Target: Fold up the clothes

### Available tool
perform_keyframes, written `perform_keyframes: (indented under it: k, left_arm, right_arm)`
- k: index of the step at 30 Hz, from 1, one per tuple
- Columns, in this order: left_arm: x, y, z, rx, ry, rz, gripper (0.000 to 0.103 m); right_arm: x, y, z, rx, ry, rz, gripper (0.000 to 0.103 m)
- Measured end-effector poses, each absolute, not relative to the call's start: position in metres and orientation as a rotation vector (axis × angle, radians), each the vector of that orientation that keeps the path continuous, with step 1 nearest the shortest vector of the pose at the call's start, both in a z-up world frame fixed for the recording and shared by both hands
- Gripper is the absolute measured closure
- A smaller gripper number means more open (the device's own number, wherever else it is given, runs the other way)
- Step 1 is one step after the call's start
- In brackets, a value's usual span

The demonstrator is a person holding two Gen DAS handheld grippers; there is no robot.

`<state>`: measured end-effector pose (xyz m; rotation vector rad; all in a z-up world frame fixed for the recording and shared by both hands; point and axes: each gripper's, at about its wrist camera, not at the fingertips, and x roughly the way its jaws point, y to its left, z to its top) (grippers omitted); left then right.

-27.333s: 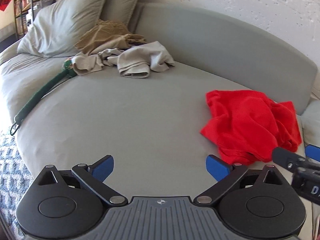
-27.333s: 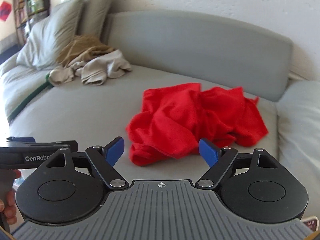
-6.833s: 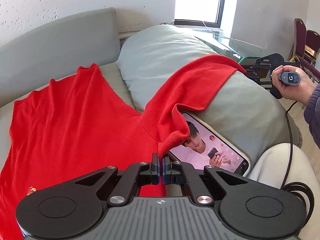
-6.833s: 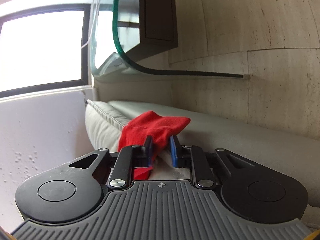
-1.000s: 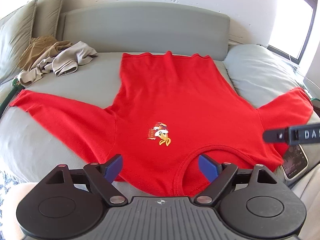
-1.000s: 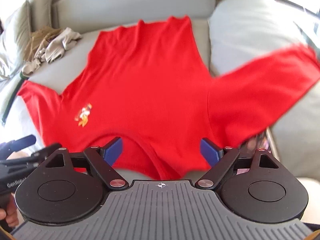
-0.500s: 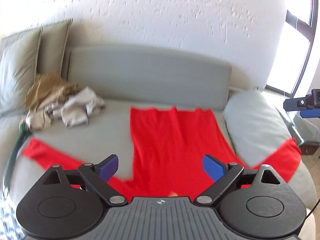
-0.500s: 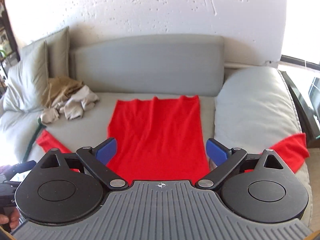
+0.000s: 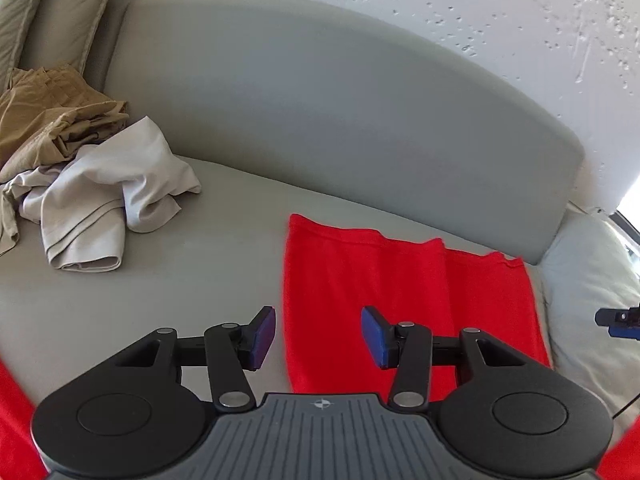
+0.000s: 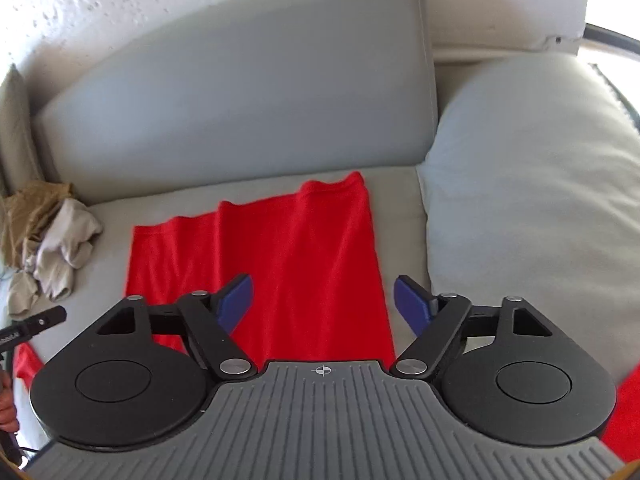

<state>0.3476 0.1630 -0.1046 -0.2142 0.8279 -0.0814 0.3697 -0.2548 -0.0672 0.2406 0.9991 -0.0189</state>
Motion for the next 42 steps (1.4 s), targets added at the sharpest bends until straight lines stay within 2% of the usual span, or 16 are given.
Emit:
perform_keyframes:
  k: [1, 2, 6, 9, 11, 14, 15, 16, 17, 24, 27, 30, 32, 34, 41, 42]
  left_arm:
    - [0.361, 0.164, -0.113, -0.211, 0.827, -0.072, 0.056]
    - [0.373, 0.165, -0.122, -0.208, 0.826, -0.065, 0.055]
    - [0.415, 0.167, -0.146, -0.202, 0.779, -0.035, 0.029]
    - [0.442, 0.165, -0.161, -0.2, 0.768, -0.045, 0.029]
    - [0.459, 0.162, -0.172, -0.179, 0.793, -0.044, 0.034]
    - [0.471, 0.149, -0.181, -0.09, 0.796, -0.034, 0.053]
    - [0.472, 0.142, -0.18, -0.053, 0.786, -0.049, 0.076]
    - [0.472, 0.137, -0.178, -0.037, 0.789, -0.075, 0.101]
    - [0.471, 0.132, -0.174, -0.009, 0.775, -0.079, 0.102]
    - [0.471, 0.112, -0.161, 0.136, 0.676, -0.006, 0.102]
    - [0.476, 0.107, -0.166, 0.171, 0.685, 0.038, 0.101]
    - [0.465, 0.101, -0.159, 0.2, 0.675, 0.077, 0.091]
    - [0.457, 0.098, -0.154, 0.219, 0.668, 0.103, 0.077]
    - [0.449, 0.094, -0.15, 0.238, 0.661, 0.129, 0.065]
    - [0.347, 0.105, -0.047, 0.036, 0.664, 0.038, 0.052]
    - [0.329, 0.105, -0.031, 0.011, 0.662, 0.02, 0.042]
  right_arm:
    - [0.385, -0.261, -0.082, 0.252, 1.006, -0.029, 0.042]
    - [0.4, -0.267, -0.095, 0.265, 1.01, -0.039, 0.042]
    - [0.444, -0.294, -0.135, 0.412, 0.941, -0.058, 0.041]
    - [0.469, -0.309, -0.156, 0.523, 0.89, -0.05, 0.04]
    - [0.485, -0.306, -0.165, 0.495, 0.906, -0.027, 0.046]
    - [0.504, -0.292, -0.173, 0.382, 0.924, 0.003, 0.055]
    - [0.505, -0.283, -0.173, 0.326, 0.918, 0.011, 0.058]
    - [0.506, -0.275, -0.172, 0.271, 0.912, 0.019, 0.074]
    - [0.505, -0.268, -0.171, 0.235, 0.903, 0.039, 0.096]
    - [0.486, -0.256, -0.152, 0.098, 0.705, -0.192, 0.099]
    - [0.494, -0.27, -0.167, 0.146, 0.773, -0.248, 0.099]
    - [0.496, -0.274, -0.173, 0.174, 0.811, -0.257, 0.092]
    - [0.492, -0.276, -0.169, 0.18, 0.821, -0.267, 0.053]
    - [0.477, -0.274, -0.152, 0.171, 0.795, -0.263, 0.05]
    - [0.386, -0.246, -0.068, 0.101, 0.792, -0.23, 0.031]
    - [0.373, -0.242, -0.056, 0.091, 0.797, -0.226, 0.028]
